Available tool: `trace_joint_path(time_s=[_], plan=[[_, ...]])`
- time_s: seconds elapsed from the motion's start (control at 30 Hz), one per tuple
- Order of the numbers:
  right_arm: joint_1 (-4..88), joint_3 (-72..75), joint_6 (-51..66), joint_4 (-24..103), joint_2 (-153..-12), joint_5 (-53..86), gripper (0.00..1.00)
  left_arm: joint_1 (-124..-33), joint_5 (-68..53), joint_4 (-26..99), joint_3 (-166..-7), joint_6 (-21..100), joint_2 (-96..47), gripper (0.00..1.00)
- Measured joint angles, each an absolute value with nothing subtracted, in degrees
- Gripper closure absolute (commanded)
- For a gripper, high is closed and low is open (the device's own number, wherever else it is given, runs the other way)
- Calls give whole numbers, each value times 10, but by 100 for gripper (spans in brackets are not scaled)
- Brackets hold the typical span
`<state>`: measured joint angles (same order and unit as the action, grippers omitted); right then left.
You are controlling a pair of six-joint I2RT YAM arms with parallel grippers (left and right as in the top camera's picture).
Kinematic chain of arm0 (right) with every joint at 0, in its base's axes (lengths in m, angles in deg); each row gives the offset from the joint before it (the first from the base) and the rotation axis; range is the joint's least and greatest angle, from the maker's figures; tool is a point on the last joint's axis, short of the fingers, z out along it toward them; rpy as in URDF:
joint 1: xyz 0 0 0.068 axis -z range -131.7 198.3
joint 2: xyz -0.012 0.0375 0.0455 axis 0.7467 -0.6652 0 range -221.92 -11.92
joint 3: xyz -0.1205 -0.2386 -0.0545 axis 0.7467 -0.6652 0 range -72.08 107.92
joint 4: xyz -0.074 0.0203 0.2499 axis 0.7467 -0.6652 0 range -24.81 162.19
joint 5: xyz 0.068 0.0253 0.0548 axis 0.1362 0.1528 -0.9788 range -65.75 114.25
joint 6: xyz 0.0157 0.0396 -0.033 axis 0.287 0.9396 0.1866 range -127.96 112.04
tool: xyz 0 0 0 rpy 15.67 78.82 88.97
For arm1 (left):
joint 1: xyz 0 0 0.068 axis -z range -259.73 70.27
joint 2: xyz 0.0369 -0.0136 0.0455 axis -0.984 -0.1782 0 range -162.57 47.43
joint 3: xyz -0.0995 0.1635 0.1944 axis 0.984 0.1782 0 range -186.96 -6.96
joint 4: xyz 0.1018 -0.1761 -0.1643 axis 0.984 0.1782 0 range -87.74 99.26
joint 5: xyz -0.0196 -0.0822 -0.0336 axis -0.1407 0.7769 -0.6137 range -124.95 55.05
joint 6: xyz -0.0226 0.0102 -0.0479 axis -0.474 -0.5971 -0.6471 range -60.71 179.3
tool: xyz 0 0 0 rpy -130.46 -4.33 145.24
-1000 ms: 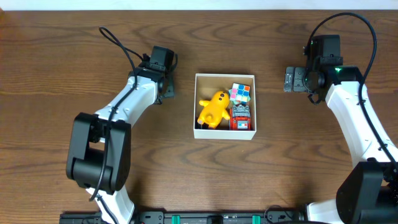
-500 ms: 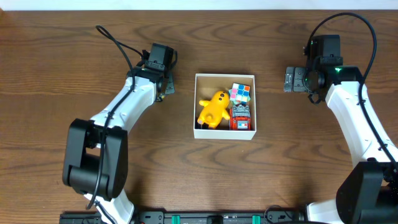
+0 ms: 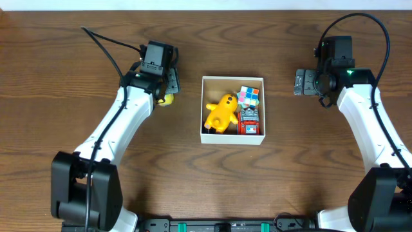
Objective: Pack container
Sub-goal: 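Lower the left gripper over the yellow ball and close on it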
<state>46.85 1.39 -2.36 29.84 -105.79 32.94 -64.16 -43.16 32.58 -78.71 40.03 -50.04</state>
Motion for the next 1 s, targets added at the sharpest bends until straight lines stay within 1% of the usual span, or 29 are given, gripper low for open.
trace_joint_path(time_s=[0.37, 0.5, 0.9, 0.93, 1.0], plan=[[468, 14, -24, 298, -1058, 329, 1, -642, -429, 316, -787, 400, -598, 31], [468, 14, -24, 298, -1058, 329, 1, -642, -428, 311, -787, 399, -606, 37], [468, 14, -24, 298, -1058, 329, 1, -642, -428, 307, -787, 401, -616, 37], [468, 14, -24, 298, -1058, 329, 1, -642, -429, 308, -787, 401, -621, 41], [468, 14, -24, 298, -1058, 329, 1, -642, -429, 307, -787, 399, -628, 53]])
